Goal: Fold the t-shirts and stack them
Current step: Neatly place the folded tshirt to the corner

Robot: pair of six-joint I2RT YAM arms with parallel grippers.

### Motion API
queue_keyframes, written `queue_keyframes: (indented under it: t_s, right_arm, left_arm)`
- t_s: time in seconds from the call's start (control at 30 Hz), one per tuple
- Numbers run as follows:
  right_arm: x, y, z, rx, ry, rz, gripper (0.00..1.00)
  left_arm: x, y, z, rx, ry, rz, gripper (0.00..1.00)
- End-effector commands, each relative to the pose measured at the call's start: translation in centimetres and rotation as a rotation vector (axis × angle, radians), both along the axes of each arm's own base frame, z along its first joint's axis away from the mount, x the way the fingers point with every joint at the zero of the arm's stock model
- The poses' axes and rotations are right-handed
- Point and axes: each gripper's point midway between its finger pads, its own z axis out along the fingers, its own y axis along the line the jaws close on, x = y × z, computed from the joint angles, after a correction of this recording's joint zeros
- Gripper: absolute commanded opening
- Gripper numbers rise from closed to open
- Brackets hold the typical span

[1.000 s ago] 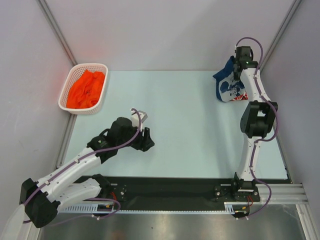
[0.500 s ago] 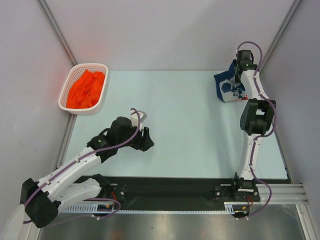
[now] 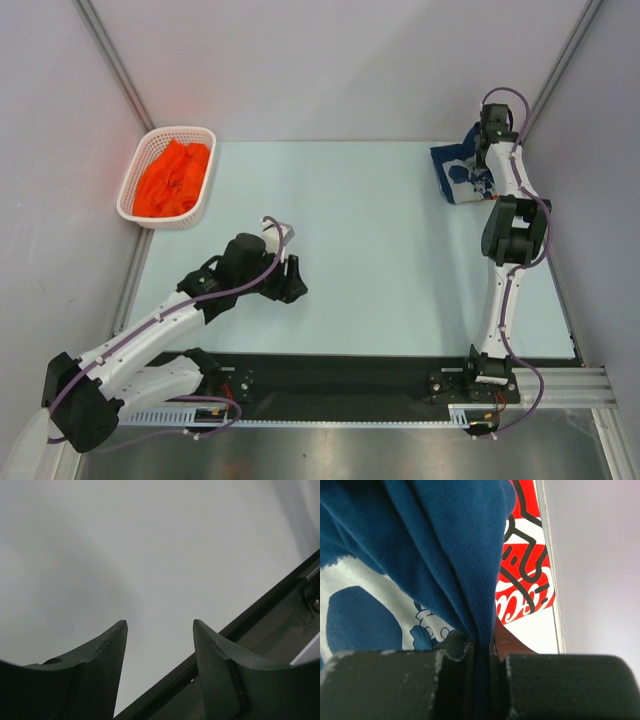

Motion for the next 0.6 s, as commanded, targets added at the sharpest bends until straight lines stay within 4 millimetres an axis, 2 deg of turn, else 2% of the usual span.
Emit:
queue_keyframes:
  t_s: [0.0,0.4,0.57]
  right_arm:
    - [1.6,-1.8,2.5,-0.052,-0.092,-0.026,0.0]
    - [1.7,-5.4,0.7,-0.024,-0.101,-0.093,0.0]
    - [2.4,-5.3,-0.2,-0.003,-0.106,-0.072,0.0]
  left_arm:
    - [0.4,-0.2,0.5,-0.021,0.0,0.01,0.61]
    - [0.7,-0.6,-0.2,-0.012,0.023,0.005,0.6]
    - [0.6,-0.7,-0.5,-0.011,0.038,0.0,0.6]
